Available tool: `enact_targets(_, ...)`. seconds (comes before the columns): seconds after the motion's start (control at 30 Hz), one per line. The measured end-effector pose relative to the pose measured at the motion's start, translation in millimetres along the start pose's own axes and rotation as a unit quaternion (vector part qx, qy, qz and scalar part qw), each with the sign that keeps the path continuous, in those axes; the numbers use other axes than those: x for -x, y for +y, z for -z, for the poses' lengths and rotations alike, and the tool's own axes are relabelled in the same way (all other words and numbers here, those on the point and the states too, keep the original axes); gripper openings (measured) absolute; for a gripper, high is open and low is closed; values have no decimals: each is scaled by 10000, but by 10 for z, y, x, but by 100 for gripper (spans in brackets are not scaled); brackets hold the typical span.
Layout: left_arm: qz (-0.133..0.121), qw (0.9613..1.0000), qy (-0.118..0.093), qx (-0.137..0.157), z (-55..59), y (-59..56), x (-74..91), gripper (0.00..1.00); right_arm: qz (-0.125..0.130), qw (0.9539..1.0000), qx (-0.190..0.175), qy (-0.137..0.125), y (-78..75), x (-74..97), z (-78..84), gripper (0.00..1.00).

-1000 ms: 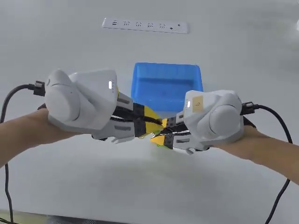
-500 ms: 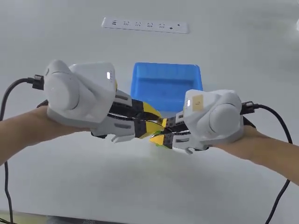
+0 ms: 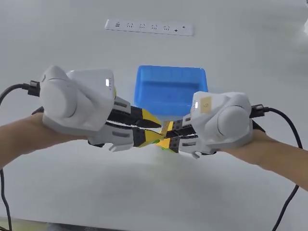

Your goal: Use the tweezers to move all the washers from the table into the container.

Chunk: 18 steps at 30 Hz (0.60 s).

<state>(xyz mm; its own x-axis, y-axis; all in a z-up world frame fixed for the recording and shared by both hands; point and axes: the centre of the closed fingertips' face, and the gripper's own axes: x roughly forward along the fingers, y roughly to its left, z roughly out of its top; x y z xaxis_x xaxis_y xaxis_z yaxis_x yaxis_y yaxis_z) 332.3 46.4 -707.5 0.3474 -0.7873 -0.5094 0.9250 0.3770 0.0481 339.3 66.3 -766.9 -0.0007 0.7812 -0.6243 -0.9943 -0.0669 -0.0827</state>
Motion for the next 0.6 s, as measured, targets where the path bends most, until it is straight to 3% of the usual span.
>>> enact_targets(0.2, -131, 9997, -106, 180, 0, 7, 107, 24, 36, 10000, -75, -12, -9, 80, -32, 9)
enact_targets(0.4, -255, 9991, 17, 331, 106, -11, 176, 30, -27, 10000, -50, -51, 17, 130, -98, 9)
enact_targets(0.5, -257, 9970, -121, 720, 105, -44, 207, 34, -22, 10000, -32, -77, 2, 166, -147, 9)
enact_targets(0.6, -318, 9970, -78, 708, 149, -62, 249, 39, -31, 10000, -11, -94, -9, 217, -203, 9)
